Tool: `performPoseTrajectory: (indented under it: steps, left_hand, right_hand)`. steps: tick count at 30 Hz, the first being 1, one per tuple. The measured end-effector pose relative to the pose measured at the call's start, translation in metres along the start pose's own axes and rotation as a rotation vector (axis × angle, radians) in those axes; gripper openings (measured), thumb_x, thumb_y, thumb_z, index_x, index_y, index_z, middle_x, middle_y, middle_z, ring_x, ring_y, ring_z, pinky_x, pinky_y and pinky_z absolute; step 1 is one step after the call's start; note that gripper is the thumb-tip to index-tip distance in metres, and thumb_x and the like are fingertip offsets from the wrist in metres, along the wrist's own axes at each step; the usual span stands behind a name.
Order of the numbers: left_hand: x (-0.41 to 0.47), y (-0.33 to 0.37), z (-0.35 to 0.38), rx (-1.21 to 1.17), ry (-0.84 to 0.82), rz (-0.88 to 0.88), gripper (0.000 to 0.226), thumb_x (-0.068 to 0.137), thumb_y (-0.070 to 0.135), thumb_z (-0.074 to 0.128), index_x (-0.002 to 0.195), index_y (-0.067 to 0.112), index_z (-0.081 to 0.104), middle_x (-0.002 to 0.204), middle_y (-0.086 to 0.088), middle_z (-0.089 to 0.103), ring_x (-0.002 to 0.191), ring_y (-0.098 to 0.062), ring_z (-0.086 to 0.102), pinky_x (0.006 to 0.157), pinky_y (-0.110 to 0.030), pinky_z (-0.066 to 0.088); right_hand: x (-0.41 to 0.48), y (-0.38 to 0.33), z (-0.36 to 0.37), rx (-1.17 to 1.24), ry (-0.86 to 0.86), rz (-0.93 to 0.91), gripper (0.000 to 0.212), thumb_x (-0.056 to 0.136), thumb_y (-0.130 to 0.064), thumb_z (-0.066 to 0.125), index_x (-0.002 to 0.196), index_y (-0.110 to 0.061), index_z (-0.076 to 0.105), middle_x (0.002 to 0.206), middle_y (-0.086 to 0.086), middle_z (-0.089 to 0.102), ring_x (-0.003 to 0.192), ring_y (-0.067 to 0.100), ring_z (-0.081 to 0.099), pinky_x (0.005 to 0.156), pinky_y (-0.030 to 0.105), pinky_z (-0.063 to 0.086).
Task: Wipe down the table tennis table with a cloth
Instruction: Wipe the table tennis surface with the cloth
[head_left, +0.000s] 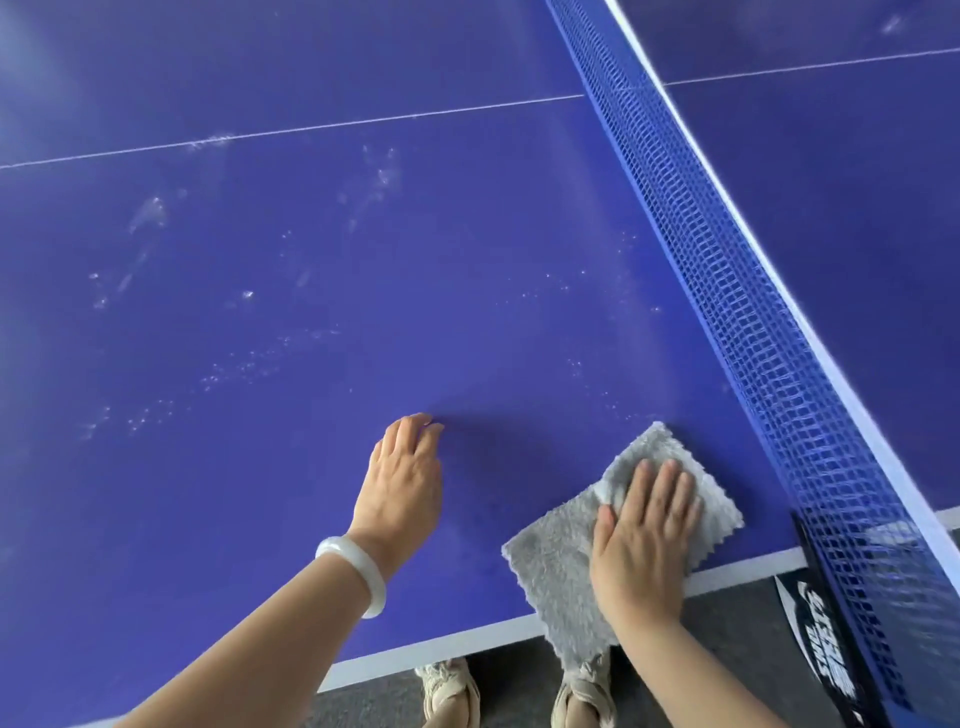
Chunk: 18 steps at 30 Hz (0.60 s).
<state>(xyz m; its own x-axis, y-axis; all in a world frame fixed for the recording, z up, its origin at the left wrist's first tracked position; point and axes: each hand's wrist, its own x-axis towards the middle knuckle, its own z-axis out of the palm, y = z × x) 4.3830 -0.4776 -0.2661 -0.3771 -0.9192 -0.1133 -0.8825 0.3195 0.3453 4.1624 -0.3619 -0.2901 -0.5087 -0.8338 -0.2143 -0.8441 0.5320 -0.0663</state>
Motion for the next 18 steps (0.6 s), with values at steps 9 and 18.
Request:
performPoseTrajectory:
  steps: [9, 18]
  left_hand:
    - [0.008, -0.019, 0.018, 0.087, 0.074, 0.173, 0.044, 0.093, 0.011, 0.045, 0.134, -0.004, 0.054, 0.14, -0.02, 0.051, 0.13, -0.037, 0.05, 0.109, -0.046, 0.04]
    - [0.01, -0.027, 0.016, 0.048, 0.099, 0.22, 0.044, 0.091, 0.004, 0.046, 0.133, -0.005, 0.055, 0.139, -0.021, 0.052, 0.129, -0.039, 0.051, 0.108, -0.049, 0.04]
  right_hand:
    - [-0.031, -0.069, 0.006, -0.011, -0.002, 0.028, 0.084, 0.09, -0.054, 0.029, 0.146, 0.009, 0.038, 0.155, 0.032, 0.027, 0.147, 0.048, 0.021, 0.117, 0.063, 0.021]
    - [-0.001, -0.022, 0.012, -0.057, 0.078, -0.444, 0.057, 0.102, -0.031, 0.024, 0.152, -0.007, 0.034, 0.16, 0.009, 0.028, 0.149, 0.023, 0.028, 0.12, 0.043, 0.019]
